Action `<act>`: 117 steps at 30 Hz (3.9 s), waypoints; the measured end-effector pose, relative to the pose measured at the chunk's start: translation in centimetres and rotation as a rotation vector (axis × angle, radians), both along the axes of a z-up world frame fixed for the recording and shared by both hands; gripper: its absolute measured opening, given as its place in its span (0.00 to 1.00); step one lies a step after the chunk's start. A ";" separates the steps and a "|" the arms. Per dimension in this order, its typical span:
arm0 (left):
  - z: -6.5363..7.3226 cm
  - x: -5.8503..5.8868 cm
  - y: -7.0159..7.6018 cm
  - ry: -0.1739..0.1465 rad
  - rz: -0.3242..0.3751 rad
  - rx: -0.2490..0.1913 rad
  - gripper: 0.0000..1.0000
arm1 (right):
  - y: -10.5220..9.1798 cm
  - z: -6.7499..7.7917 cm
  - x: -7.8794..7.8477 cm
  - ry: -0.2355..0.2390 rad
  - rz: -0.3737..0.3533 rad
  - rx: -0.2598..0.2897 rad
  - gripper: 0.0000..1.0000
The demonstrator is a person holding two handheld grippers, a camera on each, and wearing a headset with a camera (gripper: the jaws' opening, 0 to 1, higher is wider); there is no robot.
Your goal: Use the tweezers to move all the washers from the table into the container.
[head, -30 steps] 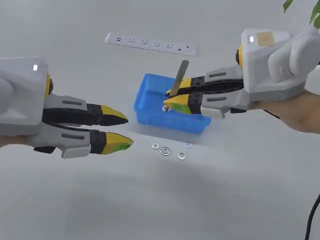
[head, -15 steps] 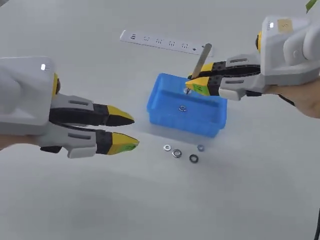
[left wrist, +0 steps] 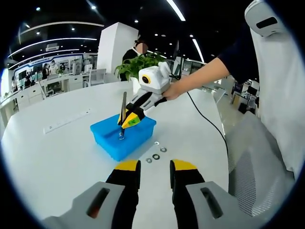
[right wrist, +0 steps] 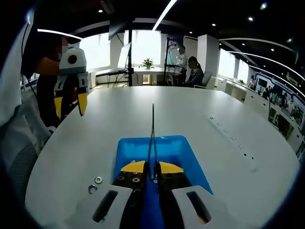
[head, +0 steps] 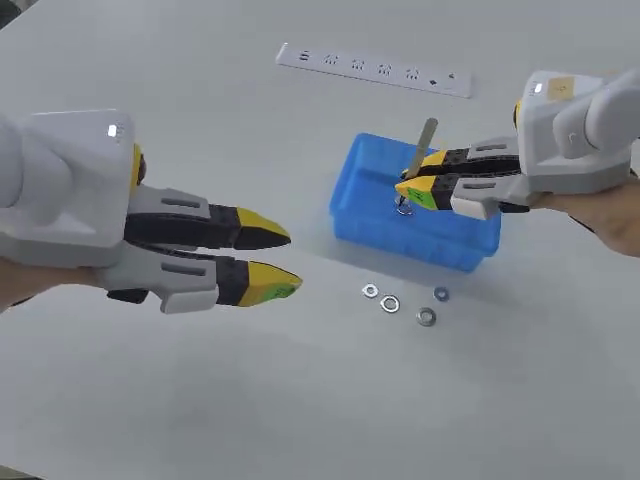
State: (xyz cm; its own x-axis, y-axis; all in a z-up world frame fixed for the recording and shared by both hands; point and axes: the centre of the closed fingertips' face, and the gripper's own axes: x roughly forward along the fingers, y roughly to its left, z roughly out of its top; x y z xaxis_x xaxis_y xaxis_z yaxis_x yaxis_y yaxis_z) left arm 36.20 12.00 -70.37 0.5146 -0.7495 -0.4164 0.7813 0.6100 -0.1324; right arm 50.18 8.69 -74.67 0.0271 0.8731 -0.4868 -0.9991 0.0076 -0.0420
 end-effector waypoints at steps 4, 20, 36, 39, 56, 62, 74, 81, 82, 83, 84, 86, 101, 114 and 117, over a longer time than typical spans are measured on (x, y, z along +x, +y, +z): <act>-0.1 -0.1 -0.1 0.006 0.001 -0.003 0.29 | 0.0 -0.1 -0.2 0.012 -0.009 0.010 0.09; 0.1 -0.1 -0.4 0.011 -0.001 -0.016 0.29 | -0.3 0.0 -0.6 0.020 -0.017 0.006 0.10; 0.9 3.0 -0.1 -0.018 0.033 -0.039 0.30 | -0.2 1.2 -1.8 -0.011 0.021 0.008 0.07; 1.3 4.1 -0.7 -0.029 0.017 -0.040 0.31 | -0.3 1.6 -2.3 -0.024 0.038 0.004 0.07; 3.9 10.7 -6.8 -0.098 -0.149 -0.068 0.30 | -0.8 2.2 -3.5 -0.055 0.115 -0.014 0.07; 4.5 10.8 -7.0 -0.109 -0.201 -0.052 0.26 | -0.6 2.1 -3.7 -0.048 0.127 -0.013 0.07; 4.6 9.8 -7.7 -0.120 -0.273 -0.028 0.07 | -0.4 1.9 -3.9 -0.048 0.138 -0.020 0.07; 4.4 9.8 -7.6 -0.198 -0.320 0.038 0.05 | -0.6 1.6 -3.9 -0.054 0.140 -0.031 0.07; 4.5 9.8 -7.6 -0.200 -0.320 0.038 0.05 | -0.6 1.6 -3.9 -0.060 0.138 -0.030 0.08; 4.5 10.0 -7.5 -0.202 -0.323 0.042 0.05 | -0.6 1.7 -3.8 -0.065 0.135 -0.029 0.08; 4.5 10.1 -7.4 -0.211 -0.321 0.053 0.05 | -0.6 1.7 -3.7 -0.073 0.131 -0.028 0.08; 4.7 10.4 -7.4 -0.234 -0.323 0.076 0.05 | -0.5 1.9 -3.2 -0.092 0.114 -0.026 0.09; 5.7 10.6 -7.9 -0.257 -0.343 0.096 0.05 | -1.5 3.1 -2.6 -0.080 0.048 -0.025 0.19; 7.5 10.9 -7.4 -0.290 -0.301 0.090 0.05 | -5.0 5.2 -4.6 -0.101 -0.044 0.033 0.27; 7.8 10.9 -7.5 -0.300 -0.302 0.089 0.05 | -5.6 5.3 -5.1 -0.092 -0.062 0.038 0.30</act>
